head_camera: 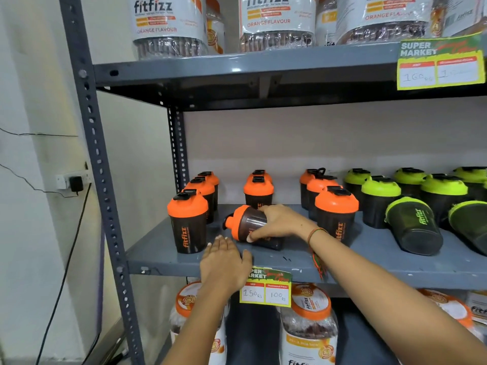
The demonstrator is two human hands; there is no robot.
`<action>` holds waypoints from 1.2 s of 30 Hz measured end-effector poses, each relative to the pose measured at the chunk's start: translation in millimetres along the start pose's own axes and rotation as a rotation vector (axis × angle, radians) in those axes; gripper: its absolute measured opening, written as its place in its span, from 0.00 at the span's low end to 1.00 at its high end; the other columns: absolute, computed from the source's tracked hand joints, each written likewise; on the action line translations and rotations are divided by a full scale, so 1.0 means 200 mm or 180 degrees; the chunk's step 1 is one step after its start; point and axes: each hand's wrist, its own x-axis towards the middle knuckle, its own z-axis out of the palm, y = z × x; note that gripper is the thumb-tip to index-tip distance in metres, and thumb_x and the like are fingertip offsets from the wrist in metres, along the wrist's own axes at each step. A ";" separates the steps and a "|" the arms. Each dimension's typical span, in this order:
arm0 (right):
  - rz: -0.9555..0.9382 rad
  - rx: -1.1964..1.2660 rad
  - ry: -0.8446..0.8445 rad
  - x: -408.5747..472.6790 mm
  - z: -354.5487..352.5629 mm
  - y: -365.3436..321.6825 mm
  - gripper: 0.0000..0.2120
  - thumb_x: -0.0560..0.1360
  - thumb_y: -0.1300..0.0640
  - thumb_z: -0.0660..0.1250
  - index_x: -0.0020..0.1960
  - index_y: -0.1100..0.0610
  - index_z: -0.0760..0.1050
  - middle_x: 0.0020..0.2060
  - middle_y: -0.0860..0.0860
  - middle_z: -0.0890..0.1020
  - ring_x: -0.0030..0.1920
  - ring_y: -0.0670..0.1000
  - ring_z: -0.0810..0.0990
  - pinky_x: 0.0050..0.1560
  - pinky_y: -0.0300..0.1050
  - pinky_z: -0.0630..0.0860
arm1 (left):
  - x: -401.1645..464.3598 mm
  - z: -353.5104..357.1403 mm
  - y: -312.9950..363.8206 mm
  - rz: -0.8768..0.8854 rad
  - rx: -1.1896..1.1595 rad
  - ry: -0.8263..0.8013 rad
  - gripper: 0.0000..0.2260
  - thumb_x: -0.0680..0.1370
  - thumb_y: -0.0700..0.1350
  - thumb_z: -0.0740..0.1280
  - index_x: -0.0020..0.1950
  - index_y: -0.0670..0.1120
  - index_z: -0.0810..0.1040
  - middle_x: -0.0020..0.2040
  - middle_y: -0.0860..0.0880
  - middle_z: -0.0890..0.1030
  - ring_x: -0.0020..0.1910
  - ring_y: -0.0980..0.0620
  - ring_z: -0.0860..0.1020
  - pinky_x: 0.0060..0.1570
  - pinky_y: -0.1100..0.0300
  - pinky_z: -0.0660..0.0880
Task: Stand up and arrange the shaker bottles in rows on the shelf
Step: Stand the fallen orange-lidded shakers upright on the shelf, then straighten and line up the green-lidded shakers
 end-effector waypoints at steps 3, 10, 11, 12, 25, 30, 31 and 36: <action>0.0016 0.1153 0.0291 0.00 0.03 0.05 0.33 0.60 0.38 0.78 0.60 0.51 0.76 0.53 0.49 0.82 0.51 0.51 0.80 0.50 0.45 0.77 | 0.01 0.01 0.00 -0.0008 -0.0014 0.0011 0.31 0.80 0.56 0.47 0.77 0.38 0.56 0.78 0.40 0.58 0.78 0.46 0.55 0.77 0.51 0.50; 0.0034 0.3511 0.0757 -0.02 0.06 0.08 0.38 0.56 0.43 0.81 0.63 0.50 0.75 0.57 0.51 0.84 0.58 0.52 0.83 0.63 0.55 0.78 | 0.00 0.00 0.00 0.0001 0.0027 0.0024 0.31 0.79 0.56 0.46 0.77 0.38 0.56 0.78 0.40 0.59 0.78 0.46 0.56 0.77 0.51 0.51; 0.0019 0.3551 0.0749 -0.03 0.06 0.08 0.39 0.56 0.44 0.82 0.64 0.50 0.74 0.58 0.51 0.84 0.59 0.52 0.82 0.64 0.55 0.77 | 0.00 0.00 0.00 0.0000 0.0035 0.0029 0.31 0.79 0.57 0.46 0.77 0.39 0.56 0.78 0.40 0.59 0.78 0.46 0.56 0.77 0.51 0.51; 0.0002 0.3571 0.0733 -0.04 0.07 0.09 0.40 0.57 0.44 0.82 0.65 0.50 0.73 0.60 0.50 0.83 0.61 0.52 0.82 0.65 0.56 0.77 | 0.00 0.00 0.00 -0.0003 0.0045 0.0025 0.31 0.79 0.57 0.46 0.77 0.39 0.56 0.78 0.40 0.59 0.78 0.46 0.56 0.77 0.51 0.51; 0.0099 0.3316 0.0394 -0.11 0.16 0.07 0.42 0.66 0.54 0.81 0.73 0.50 0.62 0.68 0.52 0.76 0.67 0.53 0.75 0.70 0.54 0.71 | 0.00 0.01 0.00 0.0014 0.0054 0.0134 0.31 0.80 0.57 0.46 0.76 0.38 0.58 0.78 0.40 0.60 0.78 0.45 0.57 0.77 0.51 0.53; 0.0118 0.3045 0.0562 -0.23 0.13 0.09 0.46 0.67 0.48 0.79 0.77 0.48 0.57 0.68 0.47 0.72 0.69 0.50 0.71 0.67 0.46 0.69 | -0.01 0.04 -0.01 -0.0040 -0.0135 0.0436 0.28 0.79 0.56 0.49 0.71 0.38 0.67 0.73 0.39 0.69 0.73 0.44 0.66 0.72 0.52 0.63; 0.0146 0.2917 0.0681 -0.27 0.10 0.11 0.46 0.67 0.45 0.79 0.77 0.47 0.57 0.70 0.47 0.70 0.70 0.49 0.70 0.67 0.47 0.69 | -0.02 0.04 -0.01 -0.0034 -0.0295 0.0610 0.27 0.79 0.56 0.50 0.69 0.39 0.69 0.71 0.39 0.71 0.71 0.43 0.69 0.69 0.51 0.66; -0.0077 0.2292 0.1860 -0.51 -0.06 0.21 0.25 0.71 0.46 0.76 0.66 0.46 0.75 0.63 0.45 0.79 0.55 0.40 0.81 0.51 0.35 0.73 | -0.20 0.03 0.17 -0.0034 -0.2313 0.2070 0.27 0.80 0.55 0.53 0.77 0.46 0.60 0.77 0.48 0.62 0.77 0.55 0.57 0.74 0.54 0.56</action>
